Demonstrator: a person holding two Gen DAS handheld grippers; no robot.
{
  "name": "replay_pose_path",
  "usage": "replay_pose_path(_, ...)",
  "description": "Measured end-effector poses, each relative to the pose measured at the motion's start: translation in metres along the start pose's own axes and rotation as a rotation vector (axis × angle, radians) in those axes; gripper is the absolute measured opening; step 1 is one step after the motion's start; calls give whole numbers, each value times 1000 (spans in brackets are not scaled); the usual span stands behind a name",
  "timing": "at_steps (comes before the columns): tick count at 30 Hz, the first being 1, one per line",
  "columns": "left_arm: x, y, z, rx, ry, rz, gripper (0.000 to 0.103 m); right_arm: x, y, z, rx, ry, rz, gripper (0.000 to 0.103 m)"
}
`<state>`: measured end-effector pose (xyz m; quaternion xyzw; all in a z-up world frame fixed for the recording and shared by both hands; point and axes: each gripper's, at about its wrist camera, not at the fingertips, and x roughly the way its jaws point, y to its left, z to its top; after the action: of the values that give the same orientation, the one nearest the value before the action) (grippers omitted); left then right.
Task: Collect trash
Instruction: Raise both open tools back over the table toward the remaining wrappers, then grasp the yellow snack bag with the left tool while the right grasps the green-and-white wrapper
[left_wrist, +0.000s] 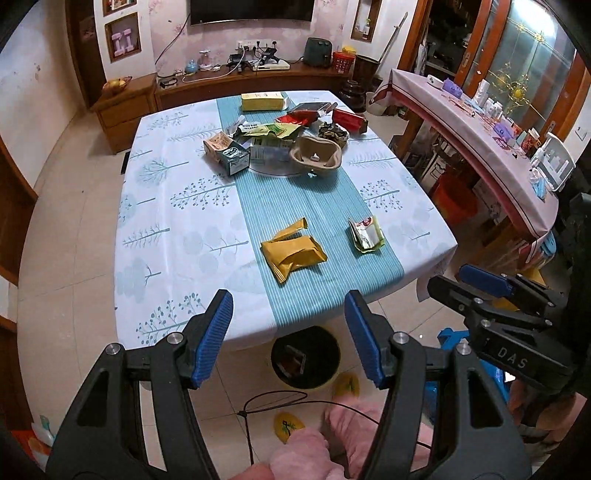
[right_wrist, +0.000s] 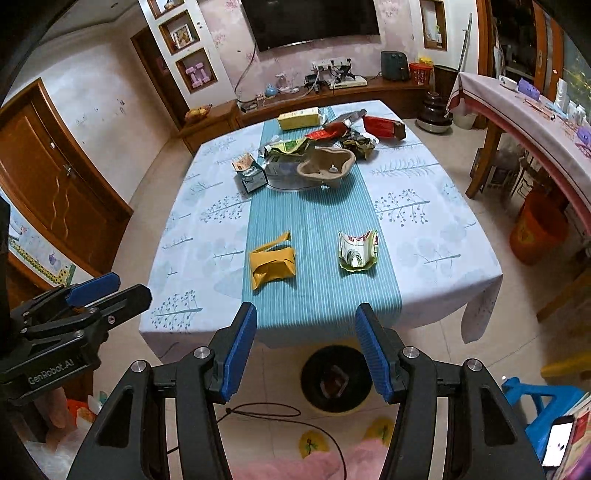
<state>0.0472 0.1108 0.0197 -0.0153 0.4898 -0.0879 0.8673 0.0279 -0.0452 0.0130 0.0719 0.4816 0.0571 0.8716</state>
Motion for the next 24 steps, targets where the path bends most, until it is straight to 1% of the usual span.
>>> replay_pose_path(2, 10, 1, 4, 8, 9, 1, 60, 10, -5, 4, -1, 5, -6, 57)
replay_pose_path(3, 14, 2, 5, 12, 15, 3, 60, 16, -8, 7, -1, 8, -11, 62)
replay_pose_path(5, 27, 3, 9, 23, 28, 12, 60, 30, -16, 12, 2, 15, -22, 69)
replay_pose_path(7, 41, 5, 13, 37, 49, 20, 60, 49, -25, 18, -1, 27, -30, 69)
replay_pose_path(12, 83, 7, 20, 47, 106, 42, 60, 107, -54, 33, -8, 93, -48, 70)
replay_pose_path(16, 125, 11, 27, 35, 188, 47, 60, 160, -71, 45, -20, 163, -58, 70)
replay_pose_path(19, 151, 13, 32, 21, 229, 48, 60, 194, -77, 51, -22, 208, -63, 70)
replay_pose_path(22, 169, 13, 38, 17, 252, 53, 60, 223, -78, 57, -31, 237, -70, 79)
replay_pose_path(24, 180, 11, 42, 33, 268, 60, 60, 237, -78, 60, -39, 253, -68, 79)
